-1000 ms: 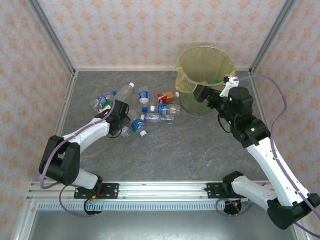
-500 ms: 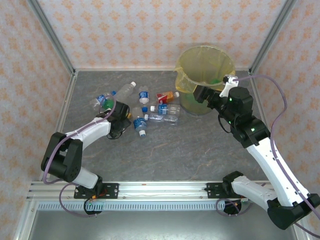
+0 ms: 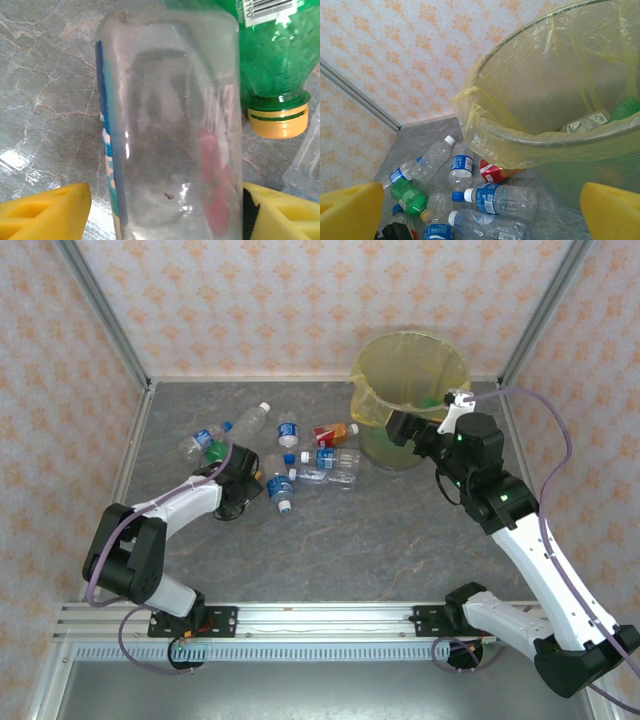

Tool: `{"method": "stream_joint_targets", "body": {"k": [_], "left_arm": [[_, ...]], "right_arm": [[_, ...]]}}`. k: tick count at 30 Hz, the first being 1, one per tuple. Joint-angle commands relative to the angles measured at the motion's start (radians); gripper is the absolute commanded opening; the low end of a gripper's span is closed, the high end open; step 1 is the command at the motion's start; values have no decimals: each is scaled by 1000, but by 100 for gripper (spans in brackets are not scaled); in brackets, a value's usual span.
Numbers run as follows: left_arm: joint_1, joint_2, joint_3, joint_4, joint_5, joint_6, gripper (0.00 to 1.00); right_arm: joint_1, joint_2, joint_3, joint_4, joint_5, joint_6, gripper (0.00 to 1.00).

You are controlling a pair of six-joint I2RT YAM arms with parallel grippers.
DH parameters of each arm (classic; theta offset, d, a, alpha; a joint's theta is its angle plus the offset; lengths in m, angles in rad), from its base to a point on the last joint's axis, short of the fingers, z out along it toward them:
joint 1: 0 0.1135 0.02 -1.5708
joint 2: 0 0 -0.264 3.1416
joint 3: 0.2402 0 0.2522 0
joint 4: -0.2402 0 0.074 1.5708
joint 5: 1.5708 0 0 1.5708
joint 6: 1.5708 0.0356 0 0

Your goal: Put the plastic bottles in the bin

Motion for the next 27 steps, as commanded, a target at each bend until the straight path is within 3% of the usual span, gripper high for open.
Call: {"method": "stream_joint_targets", "body": {"k": [1, 11, 14, 17, 19, 27], "left_arm": [[3, 26, -5, 25, 18, 7, 77], [3, 52, -17, 44, 1, 22, 74], [3, 21, -36, 42, -17, 24, 61], [4, -15, -66, 43, -27, 21, 59], [5, -44, -83, 39, -35, 20, 50], [4, -219, -50, -89, -93, 58, 51]], "right_arm": [[2, -26, -12, 13, 7, -5, 100], [2, -27, -13, 8, -3, 13, 100], [0, -25, -10, 10, -11, 18, 100], [2, -21, -11, 13, -21, 27, 100], [1, -21, -11, 14, -29, 33, 100], [2, -25, -18, 44, -72, 58, 100]]}}
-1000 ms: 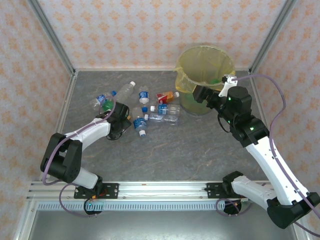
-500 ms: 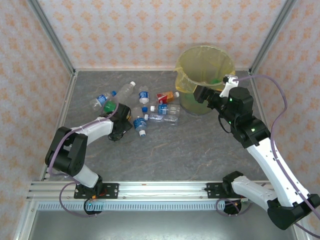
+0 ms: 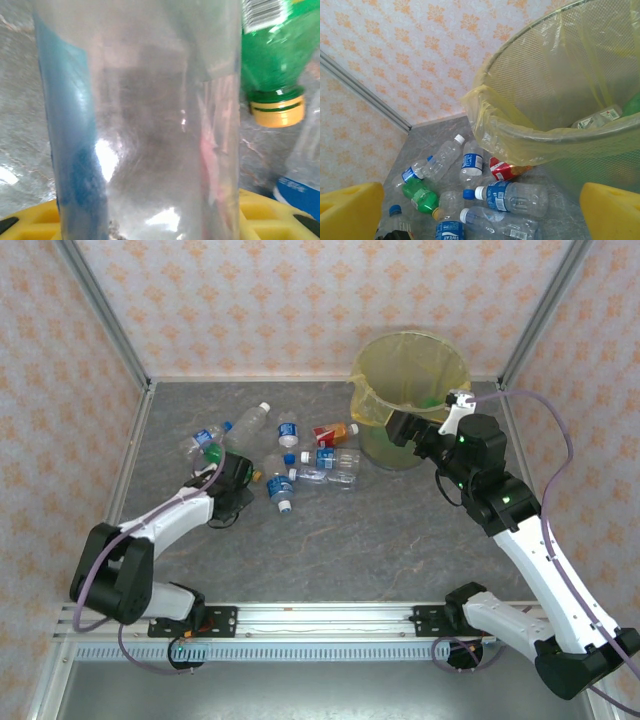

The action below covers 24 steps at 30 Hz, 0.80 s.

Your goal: Put the plastic bottles in the bin

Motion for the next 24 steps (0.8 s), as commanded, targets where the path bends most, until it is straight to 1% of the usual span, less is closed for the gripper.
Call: {"method": "stream_joint_targets", "body": {"k": [1, 4, 6, 9, 13, 17, 21, 24], "left_arm": [[5, -90, 39, -98, -64, 43, 51], [3, -162, 68, -120, -67, 88, 50], [-5, -203, 97, -134, -68, 124, 47], [-32, -240, 162, -186, -115, 173, 47], [-111, -250, 253, -209, -197, 246, 47], [-221, -219, 344, -177, -254, 331, 47], [-302, -194, 398, -85, -231, 432, 47], [-355, -186, 419, 4, -182, 499, 48]], "right_arm": [[1, -13, -19, 51, -39, 24, 100], [1, -4, -19, 70, -59, 32, 100], [2, 8, -9, 78, -75, 36, 100], [1, 31, 9, 91, -108, 44, 100], [1, 70, 46, 103, -159, 49, 100], [1, 119, 99, 103, -198, 51, 100], [1, 165, 165, 90, -255, 51, 100], [1, 196, 199, 99, -331, 57, 92]]}}
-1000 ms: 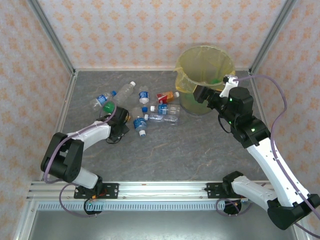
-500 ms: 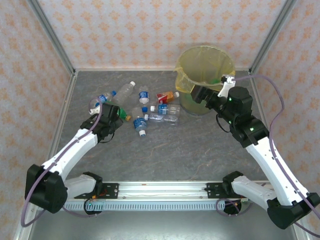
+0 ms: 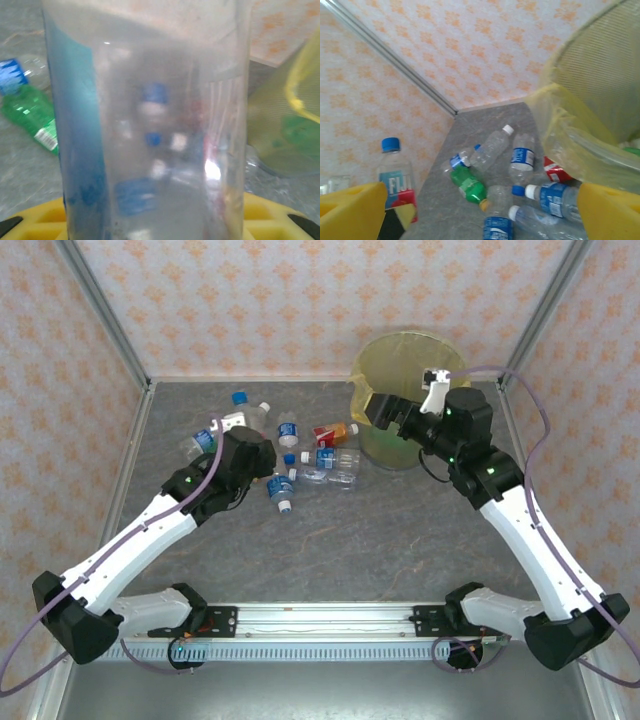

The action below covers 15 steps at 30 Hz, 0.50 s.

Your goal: Put the plastic bottles in the bin

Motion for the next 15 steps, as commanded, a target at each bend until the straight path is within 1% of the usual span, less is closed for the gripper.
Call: {"method": "stream_joint_targets", "body": {"k": [1, 3, 6, 11, 15], "left_arm": [[-53, 11, 45, 115, 15, 138, 48], [-97, 24, 63, 151, 34, 191, 48], [-154, 49, 89, 186, 55, 266, 48], [-204, 95, 133, 207, 91, 325, 48], [-242, 124, 169, 203, 105, 359, 48]], "right_arm": [[1, 28, 65, 27, -117, 10, 91], [1, 58, 102, 21, -172, 22, 87], [2, 112, 143, 14, -249, 31, 85], [3, 159, 197, 3, -322, 20, 82], [8, 198, 233, -23, -371, 9, 76]]}}
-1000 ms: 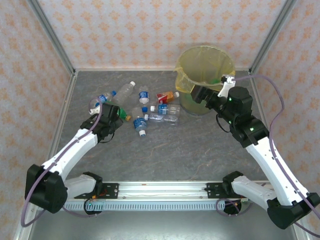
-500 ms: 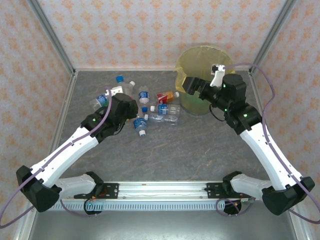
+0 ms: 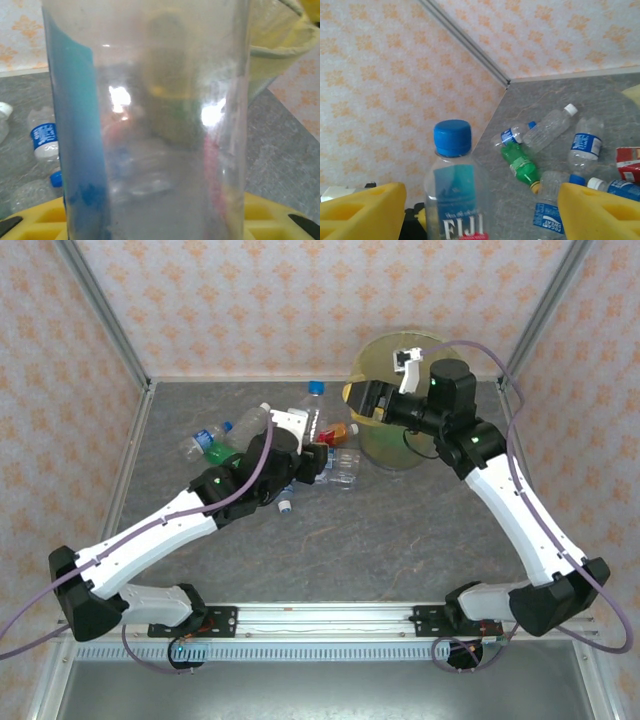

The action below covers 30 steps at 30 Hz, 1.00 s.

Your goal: Put the plastic bottles in the bin

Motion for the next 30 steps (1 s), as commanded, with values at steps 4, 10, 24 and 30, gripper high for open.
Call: {"method": "stream_joint_targets", "body": {"k": [4, 10, 24, 30], "left_arm": [[-40, 46, 82, -1, 32, 80, 48], [-82, 78, 114, -20, 32, 90, 48], [-111, 109, 146, -37, -11, 85, 58], [-109, 90, 146, -28, -49, 65, 89]], "right_arm": [[15, 26, 63, -12, -92, -14, 73], [28, 61, 97, -42, -108, -40, 62], [28, 42, 98, -66, -3, -62, 29], [12, 16, 97, -58, 69, -39, 23]]}}
